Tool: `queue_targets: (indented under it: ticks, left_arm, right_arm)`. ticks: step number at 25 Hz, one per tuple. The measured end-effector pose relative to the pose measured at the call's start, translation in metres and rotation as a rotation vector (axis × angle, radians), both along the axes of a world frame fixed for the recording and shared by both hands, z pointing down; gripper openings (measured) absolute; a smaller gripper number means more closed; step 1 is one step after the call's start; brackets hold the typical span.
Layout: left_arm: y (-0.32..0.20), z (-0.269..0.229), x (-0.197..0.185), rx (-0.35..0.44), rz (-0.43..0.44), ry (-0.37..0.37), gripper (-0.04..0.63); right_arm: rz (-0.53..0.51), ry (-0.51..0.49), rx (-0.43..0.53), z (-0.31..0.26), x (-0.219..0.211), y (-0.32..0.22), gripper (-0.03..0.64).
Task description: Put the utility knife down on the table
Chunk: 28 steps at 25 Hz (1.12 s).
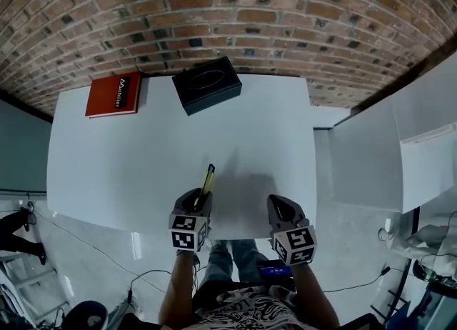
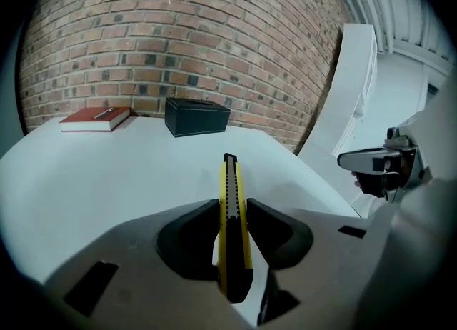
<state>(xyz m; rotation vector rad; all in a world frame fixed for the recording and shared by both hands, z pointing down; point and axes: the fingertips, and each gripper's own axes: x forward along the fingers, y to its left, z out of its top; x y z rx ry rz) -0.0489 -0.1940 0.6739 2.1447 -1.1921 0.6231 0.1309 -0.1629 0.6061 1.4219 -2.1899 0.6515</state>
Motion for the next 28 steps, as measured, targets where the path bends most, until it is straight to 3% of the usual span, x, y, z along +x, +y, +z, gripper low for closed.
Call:
queue_targets:
  ticks: [21, 28]
  left_arm:
    - [0.009, 0.050, 0.011, -0.058, 0.077, -0.193, 0.123]
    - [0.013, 0.053, 0.014, -0.064, 0.085, -0.154, 0.126]
  right_arm:
    - [-0.010, -0.017, -0.046, 0.022, 0.014, -0.006, 0.000]
    - [-0.003, -0.021, -0.038, 0.019, 0.018, -0.005, 0.000]
